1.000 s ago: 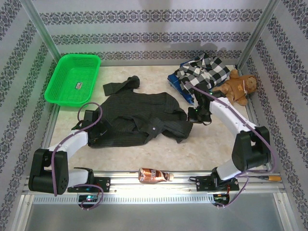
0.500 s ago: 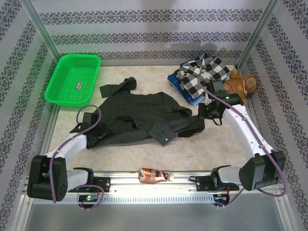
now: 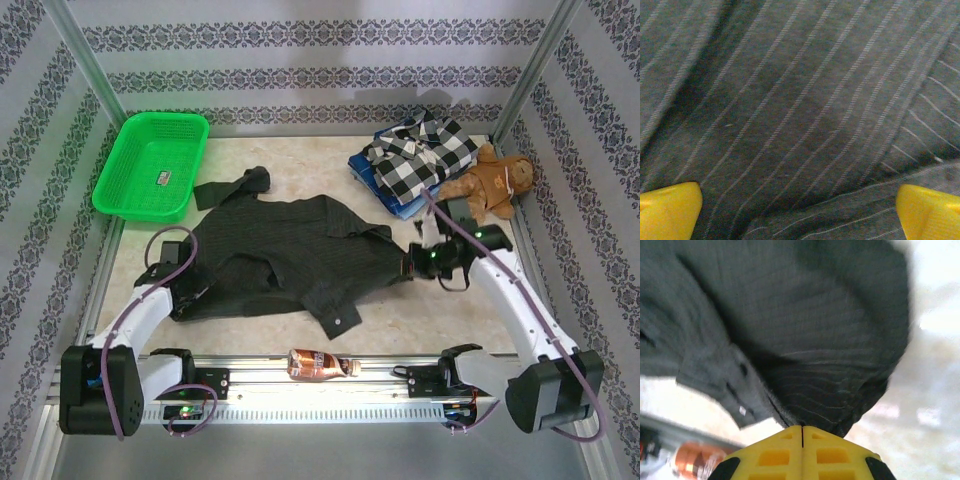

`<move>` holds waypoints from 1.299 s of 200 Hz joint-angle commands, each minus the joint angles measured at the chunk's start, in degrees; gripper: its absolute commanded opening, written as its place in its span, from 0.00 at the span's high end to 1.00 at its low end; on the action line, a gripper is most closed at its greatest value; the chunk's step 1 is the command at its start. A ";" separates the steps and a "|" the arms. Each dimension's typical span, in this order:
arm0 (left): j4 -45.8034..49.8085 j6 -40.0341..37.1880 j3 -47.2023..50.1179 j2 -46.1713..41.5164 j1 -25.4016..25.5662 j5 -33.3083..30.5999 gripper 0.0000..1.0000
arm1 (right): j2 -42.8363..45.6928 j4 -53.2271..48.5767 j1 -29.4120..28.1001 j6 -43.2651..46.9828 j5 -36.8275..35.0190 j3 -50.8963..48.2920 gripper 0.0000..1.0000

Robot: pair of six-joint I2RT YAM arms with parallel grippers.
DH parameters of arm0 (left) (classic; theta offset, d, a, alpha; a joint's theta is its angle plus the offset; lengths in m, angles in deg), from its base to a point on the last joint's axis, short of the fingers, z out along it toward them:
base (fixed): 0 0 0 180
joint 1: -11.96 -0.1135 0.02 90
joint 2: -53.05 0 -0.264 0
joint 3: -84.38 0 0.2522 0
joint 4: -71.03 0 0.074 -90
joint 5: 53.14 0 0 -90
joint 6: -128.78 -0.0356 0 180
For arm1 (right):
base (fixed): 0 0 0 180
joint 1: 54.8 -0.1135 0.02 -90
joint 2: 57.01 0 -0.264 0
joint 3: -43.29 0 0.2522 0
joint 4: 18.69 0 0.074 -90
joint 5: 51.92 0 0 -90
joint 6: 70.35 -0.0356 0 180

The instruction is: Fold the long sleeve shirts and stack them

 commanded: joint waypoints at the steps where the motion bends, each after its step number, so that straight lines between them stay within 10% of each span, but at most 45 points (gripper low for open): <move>1: 9.94 2.87 -0.08 -2.34 -2.02 -5.58 0.00 | -0.04 -0.70 -3.91 -0.84 8.48 -2.07 0.75; 23: 10.35 1.94 -0.61 -3.69 -2.40 -6.17 0.00 | -2.56 -1.49 -4.10 -2.78 5.61 -0.16 0.42; 86: 3.31 -0.33 0.00 -9.45 -2.36 6.07 0.00 | -11.08 5.42 9.36 -4.10 -8.30 0.79 0.29; 197: -0.08 -0.44 -0.96 -8.42 4.68 12.99 0.00 | -38.66 25.97 10.32 -4.37 -0.96 5.20 0.52; 235: -3.64 -0.20 -0.08 -3.42 6.13 12.65 0.00 | -39.54 26.18 8.31 -4.48 0.44 8.45 0.92; 260: -4.79 -1.54 -1.16 1.34 6.11 11.60 0.00 | -36.81 24.26 7.33 -4.93 -1.82 10.73 1.00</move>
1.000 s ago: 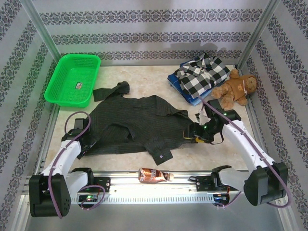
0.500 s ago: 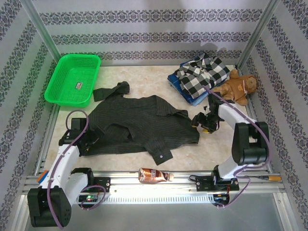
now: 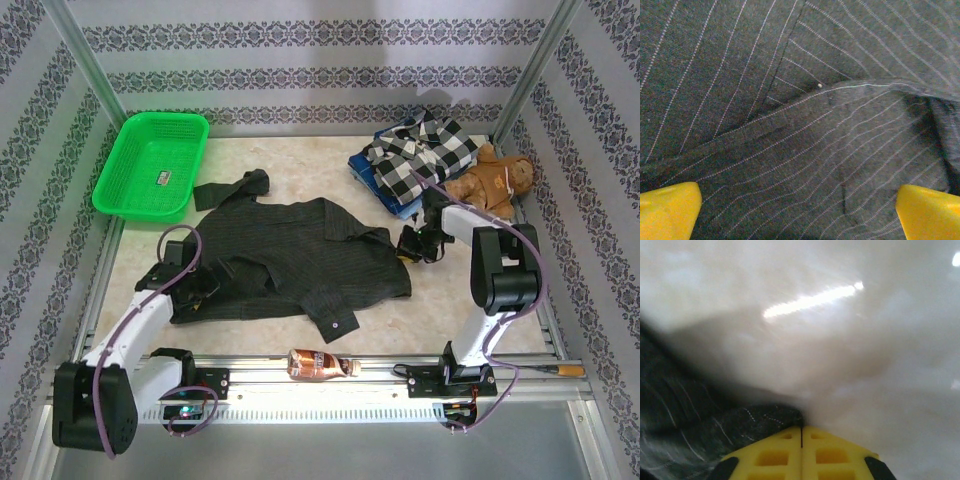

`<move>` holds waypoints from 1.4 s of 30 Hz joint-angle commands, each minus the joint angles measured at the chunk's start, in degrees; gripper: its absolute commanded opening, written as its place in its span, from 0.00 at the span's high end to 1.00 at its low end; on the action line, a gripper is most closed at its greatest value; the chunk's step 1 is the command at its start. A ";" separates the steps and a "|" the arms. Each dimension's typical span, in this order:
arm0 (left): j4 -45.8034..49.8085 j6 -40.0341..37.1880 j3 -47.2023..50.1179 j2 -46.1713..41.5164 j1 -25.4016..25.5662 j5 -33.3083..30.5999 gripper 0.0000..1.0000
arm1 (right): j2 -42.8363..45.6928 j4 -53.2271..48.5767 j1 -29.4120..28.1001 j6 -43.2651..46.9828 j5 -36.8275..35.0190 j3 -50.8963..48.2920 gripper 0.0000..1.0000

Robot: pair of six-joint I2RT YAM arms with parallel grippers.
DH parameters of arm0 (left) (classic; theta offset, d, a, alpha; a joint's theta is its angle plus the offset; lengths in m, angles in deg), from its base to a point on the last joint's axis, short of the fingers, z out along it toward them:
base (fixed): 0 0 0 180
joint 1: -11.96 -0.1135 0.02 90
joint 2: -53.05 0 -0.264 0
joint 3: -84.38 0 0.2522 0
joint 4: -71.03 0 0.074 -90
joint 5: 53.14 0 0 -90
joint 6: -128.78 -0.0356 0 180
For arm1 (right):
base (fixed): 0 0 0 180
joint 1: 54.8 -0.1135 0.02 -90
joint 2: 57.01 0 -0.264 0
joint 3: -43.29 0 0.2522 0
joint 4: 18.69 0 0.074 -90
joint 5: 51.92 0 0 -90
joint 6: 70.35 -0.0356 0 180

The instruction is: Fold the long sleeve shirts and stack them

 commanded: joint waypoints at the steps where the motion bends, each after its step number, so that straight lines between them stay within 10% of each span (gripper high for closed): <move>1: -3.01 -0.55 -0.32 3.76 0.46 -1.31 0.00 | 2.58 0.42 -1.13 0.00 -0.08 3.45 1.00; 13: -6.15 1.28 0.49 15.59 0.49 -3.33 0.00 | 19.72 -13.46 -4.73 6.15 -17.52 13.59 1.00; 22: -1.83 0.25 -1.34 16.49 -0.15 -6.59 0.03 | 16.41 -12.75 -10.98 2.77 -23.10 9.21 0.99; 27: 5.69 1.41 -3.83 15.14 -0.50 -12.63 0.10 | 13.17 -9.66 -7.10 1.03 -16.77 5.66 0.58; 36: 5.24 -3.79 0.23 -1.22 -3.78 -6.60 0.02 | 18.24 -10.44 -8.83 7.23 -10.57 8.35 0.29; 42: 2.97 -3.25 0.68 -6.72 -3.52 -1.15 0.00 | 5.47 -12.59 -18.96 15.98 -8.84 19.48 0.27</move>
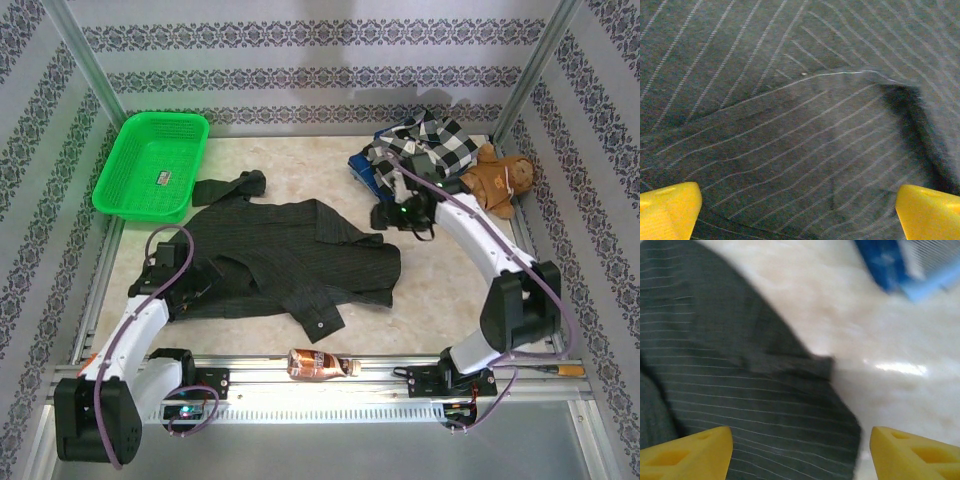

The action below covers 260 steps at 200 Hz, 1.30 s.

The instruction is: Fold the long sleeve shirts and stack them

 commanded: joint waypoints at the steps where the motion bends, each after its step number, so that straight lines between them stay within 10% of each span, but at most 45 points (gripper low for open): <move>1: 0.63 -1.22 0.86 -0.76 0.00 3.57 0.00 | -8.23 -0.93 -6.21 6.59 1.75 4.89 0.27; 118: 3.20 0.26 5.11 -3.53 0.18 3.84 0.00 | -35.22 -0.01 -20.36 5.11 -18.74 24.58 0.32; 159: 4.25 1.09 6.09 -4.87 0.18 2.62 0.00 | -40.39 -2.00 -20.11 4.09 -19.03 28.69 0.45; 193: 6.31 2.77 6.80 -4.26 0.18 0.34 0.00 | -39.87 -2.70 -18.41 2.23 -22.15 30.59 0.79; 260: 8.04 4.49 6.98 -2.17 0.18 -2.90 0.01 | -36.66 -2.96 -14.16 2.43 -21.93 33.55 0.97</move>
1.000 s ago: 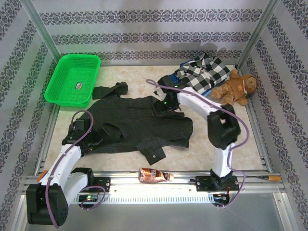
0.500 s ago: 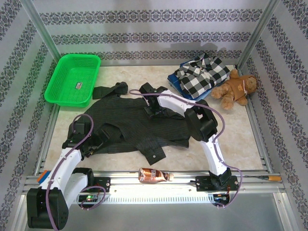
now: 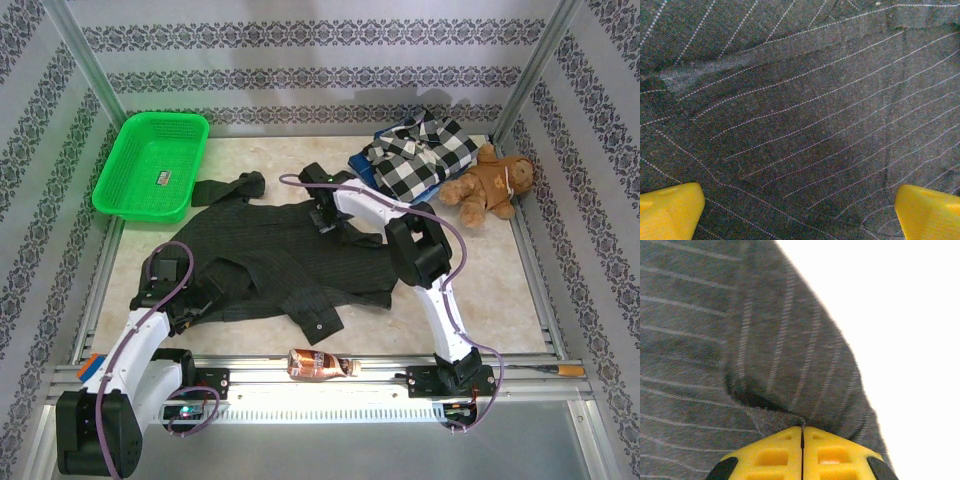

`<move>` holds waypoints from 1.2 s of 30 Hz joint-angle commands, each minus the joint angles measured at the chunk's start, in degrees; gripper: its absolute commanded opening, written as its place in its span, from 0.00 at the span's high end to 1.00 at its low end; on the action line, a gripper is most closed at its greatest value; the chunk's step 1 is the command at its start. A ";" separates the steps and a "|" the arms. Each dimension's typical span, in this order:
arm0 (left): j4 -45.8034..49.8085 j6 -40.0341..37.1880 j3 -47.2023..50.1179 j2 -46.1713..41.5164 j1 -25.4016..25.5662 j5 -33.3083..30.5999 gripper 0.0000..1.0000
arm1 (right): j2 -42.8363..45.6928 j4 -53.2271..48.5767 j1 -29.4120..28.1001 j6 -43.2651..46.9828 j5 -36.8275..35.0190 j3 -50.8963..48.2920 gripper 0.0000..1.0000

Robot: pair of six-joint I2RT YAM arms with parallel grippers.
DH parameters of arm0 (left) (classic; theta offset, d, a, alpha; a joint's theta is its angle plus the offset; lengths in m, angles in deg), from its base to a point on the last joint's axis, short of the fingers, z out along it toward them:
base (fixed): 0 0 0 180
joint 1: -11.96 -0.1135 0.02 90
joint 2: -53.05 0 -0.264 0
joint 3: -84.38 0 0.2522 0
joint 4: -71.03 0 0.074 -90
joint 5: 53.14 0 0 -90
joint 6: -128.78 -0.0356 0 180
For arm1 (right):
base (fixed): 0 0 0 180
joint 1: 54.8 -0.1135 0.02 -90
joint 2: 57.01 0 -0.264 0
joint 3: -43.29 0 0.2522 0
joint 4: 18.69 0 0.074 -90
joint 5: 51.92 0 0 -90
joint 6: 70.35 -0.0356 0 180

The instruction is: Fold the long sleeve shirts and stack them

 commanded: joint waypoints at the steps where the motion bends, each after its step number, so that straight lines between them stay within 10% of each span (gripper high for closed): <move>1: 4.03 1.36 1.02 1.16 0.14 -2.74 0.01 | 2.93 -1.61 1.69 -0.58 -1.51 3.56 0.97; 16: 4.45 1.51 0.66 1.90 0.13 -3.57 0.01 | -8.92 -6.32 7.52 11.03 -13.32 29.43 1.00; 22: 4.10 -0.37 -1.37 -0.58 0.14 0.09 0.00 | -11.13 -7.67 8.88 8.44 -11.76 31.48 0.45; 28: 10.33 -1.16 -13.06 -3.49 1.97 0.45 0.00 | -0.76 -11.09 10.66 1.33 -2.71 25.06 0.30; 36: 10.30 -8.93 -36.42 6.79 25.23 -8.68 0.00 | 32.06 -1.73 18.10 -7.59 14.32 -14.40 0.04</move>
